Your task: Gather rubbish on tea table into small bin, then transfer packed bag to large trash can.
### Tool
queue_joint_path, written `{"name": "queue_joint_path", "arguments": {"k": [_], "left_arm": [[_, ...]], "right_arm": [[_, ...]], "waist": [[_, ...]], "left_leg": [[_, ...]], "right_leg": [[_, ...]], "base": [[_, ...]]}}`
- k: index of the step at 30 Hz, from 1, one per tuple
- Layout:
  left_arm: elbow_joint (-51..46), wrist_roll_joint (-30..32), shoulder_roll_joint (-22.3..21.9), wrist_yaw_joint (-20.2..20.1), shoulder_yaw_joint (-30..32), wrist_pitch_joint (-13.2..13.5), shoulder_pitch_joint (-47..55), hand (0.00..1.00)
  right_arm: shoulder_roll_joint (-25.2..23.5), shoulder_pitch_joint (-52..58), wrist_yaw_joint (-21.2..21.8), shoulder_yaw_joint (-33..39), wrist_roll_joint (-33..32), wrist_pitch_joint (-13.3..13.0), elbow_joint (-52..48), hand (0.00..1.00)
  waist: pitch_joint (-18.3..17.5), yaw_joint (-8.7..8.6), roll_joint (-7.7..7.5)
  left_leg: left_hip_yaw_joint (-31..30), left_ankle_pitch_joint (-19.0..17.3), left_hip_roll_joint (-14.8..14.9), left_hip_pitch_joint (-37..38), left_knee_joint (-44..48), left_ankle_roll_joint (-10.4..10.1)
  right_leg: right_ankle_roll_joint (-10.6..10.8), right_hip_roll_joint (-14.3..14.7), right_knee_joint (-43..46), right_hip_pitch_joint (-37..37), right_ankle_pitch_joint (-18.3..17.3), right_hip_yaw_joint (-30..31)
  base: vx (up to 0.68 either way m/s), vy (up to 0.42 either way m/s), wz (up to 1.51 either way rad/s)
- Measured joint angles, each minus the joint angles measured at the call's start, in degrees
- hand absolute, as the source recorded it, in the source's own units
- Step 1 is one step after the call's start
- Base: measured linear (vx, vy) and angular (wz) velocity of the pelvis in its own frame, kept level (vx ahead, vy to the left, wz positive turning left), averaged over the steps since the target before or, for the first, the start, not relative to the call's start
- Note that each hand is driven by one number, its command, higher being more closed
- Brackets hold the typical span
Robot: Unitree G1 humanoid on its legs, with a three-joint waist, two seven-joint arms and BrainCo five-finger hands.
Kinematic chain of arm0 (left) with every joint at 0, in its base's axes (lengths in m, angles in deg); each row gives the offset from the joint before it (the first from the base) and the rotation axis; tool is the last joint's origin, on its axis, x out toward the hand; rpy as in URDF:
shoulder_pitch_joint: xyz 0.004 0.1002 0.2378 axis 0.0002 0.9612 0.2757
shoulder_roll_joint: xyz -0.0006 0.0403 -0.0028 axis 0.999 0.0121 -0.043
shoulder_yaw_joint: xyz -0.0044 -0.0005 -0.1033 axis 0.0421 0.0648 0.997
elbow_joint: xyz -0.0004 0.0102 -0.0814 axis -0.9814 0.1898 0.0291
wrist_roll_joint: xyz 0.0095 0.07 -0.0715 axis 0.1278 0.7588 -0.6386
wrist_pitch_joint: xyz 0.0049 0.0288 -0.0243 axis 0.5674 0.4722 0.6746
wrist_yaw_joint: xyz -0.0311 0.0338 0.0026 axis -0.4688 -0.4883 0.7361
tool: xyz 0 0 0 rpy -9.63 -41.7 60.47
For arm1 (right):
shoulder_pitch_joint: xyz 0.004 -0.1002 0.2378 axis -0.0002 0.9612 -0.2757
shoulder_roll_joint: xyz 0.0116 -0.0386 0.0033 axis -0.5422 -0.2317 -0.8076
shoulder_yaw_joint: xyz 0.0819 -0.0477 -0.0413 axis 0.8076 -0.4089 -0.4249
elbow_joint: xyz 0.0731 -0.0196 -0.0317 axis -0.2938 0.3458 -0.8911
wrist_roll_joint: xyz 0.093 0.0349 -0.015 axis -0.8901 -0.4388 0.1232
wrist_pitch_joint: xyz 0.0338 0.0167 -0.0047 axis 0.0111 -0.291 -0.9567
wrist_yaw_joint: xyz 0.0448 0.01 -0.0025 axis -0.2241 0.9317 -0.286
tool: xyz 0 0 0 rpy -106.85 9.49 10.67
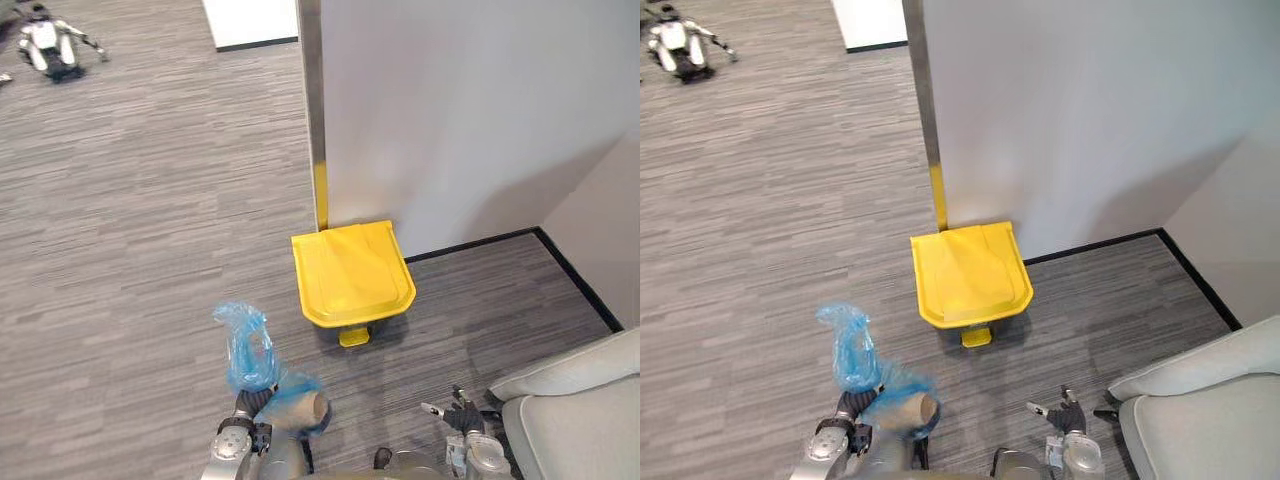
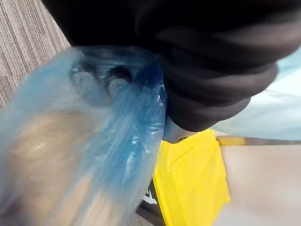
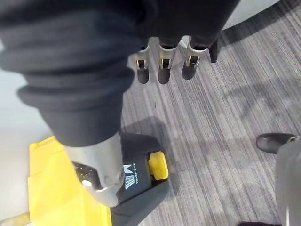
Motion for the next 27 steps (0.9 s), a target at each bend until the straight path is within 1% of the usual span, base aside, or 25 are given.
{"name": "queue_joint_path", "arguments": {"k": [1, 2, 3, 4, 7, 8, 9, 10, 11, 12, 13, 14, 15, 16, 17, 18, 19, 20, 21, 22, 24, 25, 26, 27], "left_arm": [[0.0, 0.0, 0.0, 0.0, -0.1, 0.0, -0.1, 1.00], [0.1, 0.0, 0.0, 0.0, -0.1, 0.0, -0.1, 1.00], [0.5, 0.0, 0.2, 0.0, -0.1, 0.0, 0.2, 1.00], [1.0, 0.1, 0.7, 0.0, -0.1, 0.0, 0.3, 1.00], [1.5, 0.1, 2.4, 0.0, -0.6, 0.0, 0.4, 1.00], [1.5, 0.1, 2.9, 0.0, -0.7, 0.0, 0.3, 1.00], [1.5, 0.0, 3.6, 0.0, -0.7, 0.0, 0.3, 1.00], [1.5, 0.0, 4.1, 0.0, -1.2, 0.0, 0.1, 1.00], [1.6, 0.0, 4.5, 0.1, -1.2, 0.0, 0.0, 1.00], [1.6, 0.0, 4.5, 0.1, -1.2, 0.0, 0.0, 1.00], [2.0, 0.0, 4.4, 0.1, -1.2, 0.0, -0.1, 1.00], [2.1, 0.0, 4.5, 0.1, -1.5, 0.0, 0.1, 1.00], [2.2, 0.0, 4.9, 0.1, -1.7, 0.0, 0.1, 1.00], [3.4, 0.0, 4.3, 0.0, -1.9, 0.0, -0.3, 1.00], [4.4, -0.1, 2.3, 0.0, -2.1, 0.0, -0.7, 1.00], [4.3, -0.1, 1.7, 0.0, -2.1, 0.2, -0.6, 1.00], [4.4, 0.0, 1.1, 0.0, -2.1, 0.2, -0.8, 1.00], [4.4, 0.0, 1.0, -0.1, -2.1, 0.2, -0.9, 1.00], [4.4, 0.0, 1.0, -0.1, -2.1, 0.2, -0.9, 1.00], [4.4, 0.0, 1.0, -0.1, -2.1, 0.2, -0.8, 1.00], [4.4, 0.0, 1.1, -0.1, -1.8, 0.2, -0.5, 1.00], [4.4, 0.0, 1.1, -0.2, -1.8, 0.2, -0.3, 1.00], [4.5, 0.0, 1.1, -0.2, -1.8, 0.2, -0.2, 1.00], [4.5, 0.0, 1.1, -0.2, -1.8, 0.2, -0.2, 1.00]], "right_arm": [[0.1, 0.1, 0.0, 0.1, 0.1, 0.0, 0.1, 0.00], [0.1, 0.0, 0.0, 0.1, 0.1, 0.0, 0.1, 0.00], [0.2, -0.3, 0.0, 0.0, 0.2, 0.0, 0.1, 0.00], [0.2, -0.7, 0.1, -0.3, 0.3, 0.0, 0.1, 0.00], [0.1, -1.4, 0.2, -0.9, 0.9, 0.1, 0.5, 0.00], [0.1, -1.6, 0.2, -0.9, 1.3, 0.1, 0.5, 0.00], [0.0, -1.9, 0.3, -1.0, 2.1, 0.1, 0.6, 0.00], [0.0, -2.6, 0.3, -1.0, 2.3, 0.1, 0.9, 0.00], [0.1, -3.3, 0.3, -1.0, 2.5, 0.1, 1.3, 0.00], [0.2, -3.7, 0.3, -1.0, 2.5, 0.1, 1.5, 0.00], [0.3, -4.1, 0.2, -1.2, 2.5, 0.1, 1.6, 0.00], [0.5, -4.1, 0.1, -2.0, 2.5, 0.0, 1.5, 0.00], [0.5, -4.0, 0.1, -2.3, 2.5, 0.0, 1.5, 0.00], [1.1, -3.0, 0.0, -2.7, 2.5, 0.0, 2.0, 0.00], [2.3, -2.7, 0.0, -2.7, 2.5, 0.1, 2.9, 0.00], [2.5, -2.5, 0.0, -2.6, 2.5, 0.1, 3.0, 0.00], [3.5, -2.7, -0.1, -2.5, 2.5, 0.1, 3.4, 0.00], [3.6, -2.7, -0.1, -2.1, 2.5, 0.1, 4.2, 0.00], [3.5, -2.4, -0.1, -1.9, 2.5, 0.1, 4.3, 0.00], [3.5, -2.1, -0.1, -1.7, 2.5, 0.1, 4.4, 0.00], [3.4, -1.5, -0.1, -1.6, 2.4, 0.1, 4.9, 0.00], [3.4, -1.9, -0.1, -1.5, 2.4, 0.1, 5.2, 0.00], [3.4, -2.0, -0.1, -1.5, 2.4, 0.1, 5.3, 0.00], [3.4, -2.1, -0.1, -1.5, 2.4, 0.0, 5.5, 0.00]], "waist": [[0.0, -0.03, -0.70], [0.0, 0.08, -0.87], [-0.1, 0.35, -0.93], [-0.1, 0.32, -0.68], [-0.4, 0.16, -0.32], [-0.4, 0.15, -0.32], [-0.4, 0.12, -0.28], [-0.5, -0.05, -0.07], [-0.4, -0.13, 0.12], [-0.4, -0.21, 0.43], [-0.2, -0.39, 1.21], [-0.2, -0.96, 1.12], [-0.2, -1.10, 0.89], [-0.6, -1.25, 0.12], [-0.9, -1.47, 1.59], [-0.9, -1.36, 1.68], [-1.3, -1.37, 2.89], [-1.3, -1.76, 2.89], [-1.2, -1.99, 2.81], [-1.3, -2.32, 2.73], [-1.4, -2.16, 2.48], [-1.5, -2.13, 2.42], [-1.5, -2.09, 2.38], [-1.5, -2.01, 2.34]], "left_leg": [[1.4, -1.2, -1.3, 0.8, -0.1, 0.9], [2.0, -1.8, -2.1, 1.3, -0.1, 1.3], [3.5, -3.0, -3.1, 2.5, -0.4, 1.9], [4.6, -3.8, -3.9, 3.7, -0.4, 2.7], [5.5, -4.7, -4.9, 5.7, 0.1, 3.8], [5.5, -4.8, -4.9, 6.1, 0.1, 4.1], [5.1, -5.1, -4.7, 7.1, 0.1, 4.6], [4.1, -5.3, -4.1, 8.0, 0.0, 4.9], [3.8, -5.3, -3.4, 8.8, -0.2, 4.9], [3.6, -5.3, -2.8, 9.3, -0.6, 4.8], [3.4, -5.3, -1.4, 10.3, -1.0, 4.8], [3.3, -5.4, -0.9, 10.9, -0.9, 4.6], [3.2, -5.7, -1.2, 11.4, -0.9, 3.9], [2.2, -6.7, -2.3, 12.4, -0.6, 2.1], [0.9, -6.9, -1.2, 12.3, -0.8, 1.6], [0.8, -6.8, -1.0, 12.3, -1.1, 1.4], [0.5, -6.5, -0.4, 12.8, -2.2, 0.9], [-0.3, -5.7, -0.1, 13.7, -3.6, -0.2], [-0.7, -5.4, 0.1, 14.2, -4.2, -0.7], [-1.6, -5.2, 0.3, 15.1, -4.8, -0.9], [-1.9, -5.1, 0.7, 15.9, -5.3, -1.0], [-2.0, -4.6, 0.6, 15.8, -5.7, -1.3], [-2.0, -4.3, 0.5, 15.7, -6.0, -1.3], [-2.0, -4.1, 0.3, 15.2, -6.3, -1.3]], "right_leg": [[1.1, -1.5, 1.0, -0.2, -0.7, 1.3], [1.5, -2.3, 1.6, -0.3, -1.1, 2.0], [2.2, -3.5, 3.5, -1.0, -1.7, 3.6], [2.6, -4.3, 5.4, -1.4, -1.9, 5.1], [2.5, -5.4, 10.2, -2.6, -1.9, 6.3], [2.4, -5.4, 11.8, -3.1, -1.7, 6.5], [2.7, -5.2, 16.4, -4.7, -1.0, 6.6], [2.4, -4.6, 19.9, -6.8, -2.3, 6.3], [2.0, -3.5, 20.7, -8.3, -3.9, 6.0], [1.2, -2.8, 20.8, -9.4, -4.4, 5.6], [0.6, -0.8, 19.7, -11.8, -4.7, 4.2], [-0.3, 0.5, 14.4, -13.3, -3.3, 2.8], [-0.9, 0.7, 10.2, -13.3, -0.1, 2.1], [-2.2, 0.4, 8.3, -13.2, 5.8, 1.4], [-2.6, 1.3, 8.2, -12.8, 6.1, 0.9], [-2.6, 1.6, 7.6, -12.7, 6.1, 0.9], [-2.6, 2.4, 6.0, -12.0, 6.1, 0.9], [-3.0, 2.8, 4.3, -10.8, 6.3, 0.5], [-3.1, 3.0, 3.5, -10.0, 6.4, 0.1], [-3.3, 3.3, 2.0, -8.3, 6.6, -0.6], [-3.2, 4.0, -0.9, -6.5, 8.0, -0.5], [-3.1, 4.1, -3.3, -5.7, 9.5, -0.4], [-2.9, 4.1, -4.6, -5.3, 10.2, -0.3], [-2.7, 4.1, -7.0, -4.7, 11.9, -0.3]], "base": [[0.20, 0.173, -0.24], [0.23, 0.218, -0.45], [0.23, 0.209, -0.49], [0.23, 0.197, -0.46], [0.33, 0.167, -0.20], [0.25, 0.052, -0.14], [0.23, 0.008, -0.13], [0.22, -0.018, -0.12], [0.19, -0.071, -0.09], [0.17, -0.106, -0.13], [0.20, -0.148, -0.07], [0.17, -0.133, -0.01], [0.21, -0.133, 0.17], [0.20, -0.085, 0.22], [0.20, -0.078, 0.15], [0.15, -0.074, -0.05], [0.13, -0.103, -0.10], [0.12, -0.100, 0.00], [0.09, -0.084, 0.22], [0.06, -0.059, 0.21], [0.03, -0.018, 0.03], [0.00, 0.034, -0.08], [-0.02, 0.057, -0.03], [-0.04, 0.063, -0.01]]}}
